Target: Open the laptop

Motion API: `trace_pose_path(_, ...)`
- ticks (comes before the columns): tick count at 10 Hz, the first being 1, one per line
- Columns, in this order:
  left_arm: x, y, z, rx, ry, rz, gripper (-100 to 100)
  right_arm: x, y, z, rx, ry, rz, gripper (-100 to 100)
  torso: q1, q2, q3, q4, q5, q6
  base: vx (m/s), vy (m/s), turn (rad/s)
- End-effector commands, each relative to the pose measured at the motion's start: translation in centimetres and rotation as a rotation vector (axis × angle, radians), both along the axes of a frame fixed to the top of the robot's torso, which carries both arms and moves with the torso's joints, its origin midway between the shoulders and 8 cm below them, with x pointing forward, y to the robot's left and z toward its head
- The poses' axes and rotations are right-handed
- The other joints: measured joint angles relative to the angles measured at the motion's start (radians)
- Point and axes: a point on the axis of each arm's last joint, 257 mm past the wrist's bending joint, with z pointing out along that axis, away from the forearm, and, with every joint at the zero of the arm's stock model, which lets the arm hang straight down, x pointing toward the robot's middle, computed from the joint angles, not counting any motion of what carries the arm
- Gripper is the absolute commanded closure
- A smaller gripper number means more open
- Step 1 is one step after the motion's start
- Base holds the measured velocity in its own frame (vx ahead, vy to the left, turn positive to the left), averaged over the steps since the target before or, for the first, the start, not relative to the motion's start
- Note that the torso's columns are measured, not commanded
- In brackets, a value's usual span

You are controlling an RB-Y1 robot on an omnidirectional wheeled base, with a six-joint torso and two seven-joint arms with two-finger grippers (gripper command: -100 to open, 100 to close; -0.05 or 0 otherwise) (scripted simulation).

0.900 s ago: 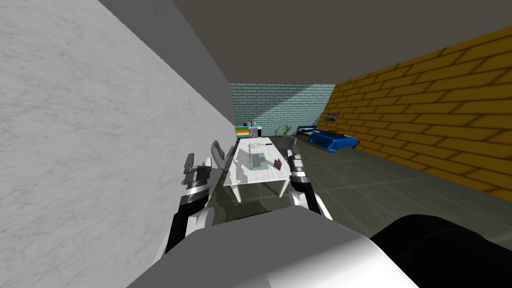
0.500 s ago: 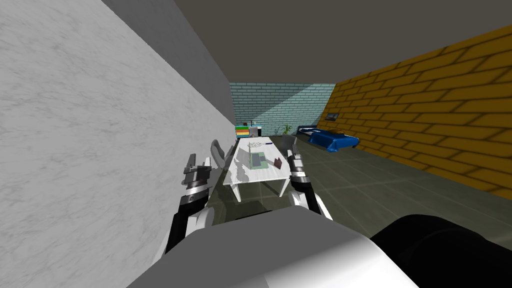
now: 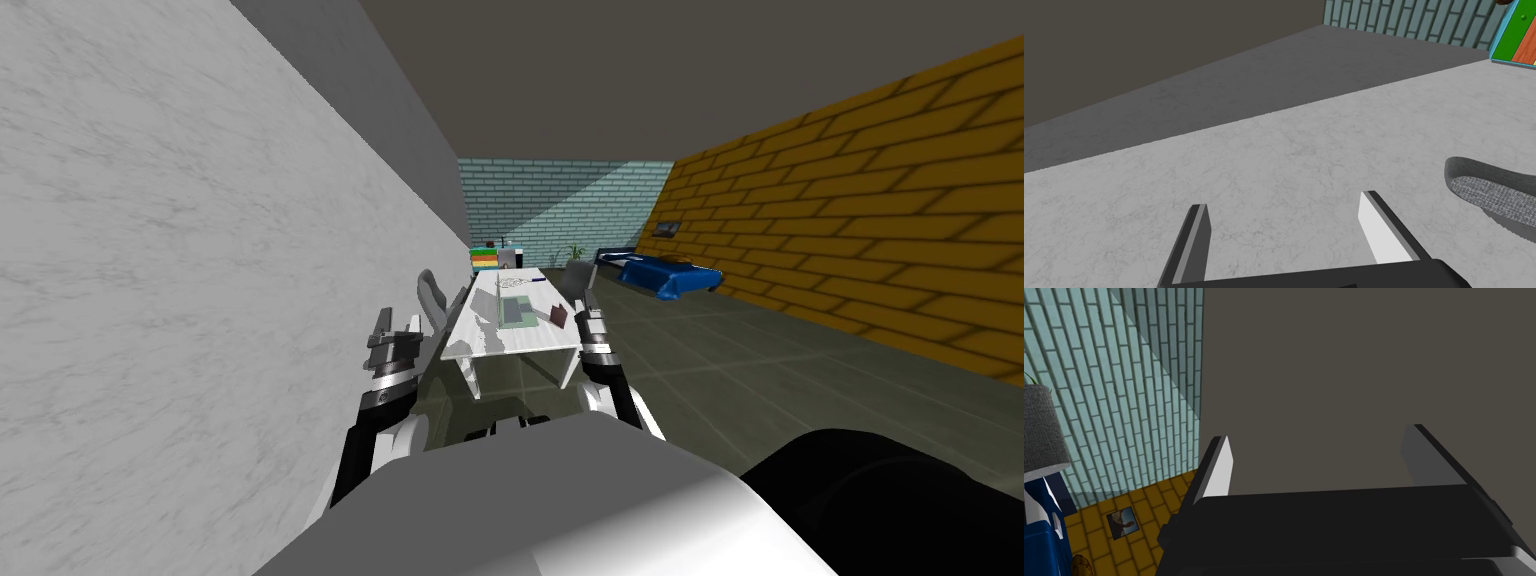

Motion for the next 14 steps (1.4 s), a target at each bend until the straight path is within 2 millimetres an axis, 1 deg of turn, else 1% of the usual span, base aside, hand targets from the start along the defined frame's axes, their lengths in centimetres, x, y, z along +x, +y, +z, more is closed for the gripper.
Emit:
trace_pose_path(1,0.0,0.0,0.0,0.000,0.000,0.000,0,0.2,0.4,-0.2,-0.018,0.006,0.037,-100,0.000,0.074,-0.148,0.074,0.000,0.000,0.009,0.006,0.017)
trace_pose_path(2,0.0,0.0,0.0,0.000,0.001,0.000,0,0.3,0.6,-0.4,-0.017,0.009,0.065,-100,0.000,0.107,-0.217,0.107,0.000,0.000,0.008,0.014,0.027)
trace_pose_path(3,0.0,0.0,0.0,0.000,0.001,0.000,0,0.4,0.8,-0.6,-0.011,0.013,0.099,-100,0.001,0.117,-0.236,0.117,0.000,0.000,0.007,0.022,0.034)
trace_pose_path(6,0.0,0.0,0.0,0.000,0.001,0.000,0,0.8,1.0,-1.7,0.065,0.023,0.205,-100,0.001,0.120,-0.242,0.120,0.000,0.000,0.016,0.033,0.049)
trace_pose_path(7,0.0,0.0,0.0,0.000,0.001,0.000,0,0.8,1.0,-1.7,0.073,0.022,0.211,-100,0.001,0.120,-0.242,0.121,0.000,0.000,0.019,0.028,0.015)
trace_pose_path(9,0.0,0.0,0.0,0.000,0.001,0.000,0,1.1,0.8,-2.5,0.164,0.025,0.278,-100,0.000,0.120,-0.241,0.121,0.000,0.000,0.020,0.032,0.058)
trace_pose_path(12,0.0,0.0,0.0,0.000,0.001,0.000,0,1.2,0.6,-3.0,0.244,0.023,0.330,-100,0.000,0.121,-0.241,0.121,0.000,0.000,0.016,0.031,0.031)
trace_pose_path(13,0.0,0.0,0.0,0.000,0.001,0.000,0,1.3,0.3,-3.5,0.304,0.021,0.362,-100,0.000,0.121,-0.241,0.121,0.000,0.000,0.016,0.032,0.053)
trace_pose_path(14,0.0,0.0,0.0,0.000,0.001,0.000,0,1.3,0.3,-3.5,0.314,0.020,0.370,-100,0.000,0.120,-0.242,0.121,0.000,0.000,0.016,0.024,0.028)
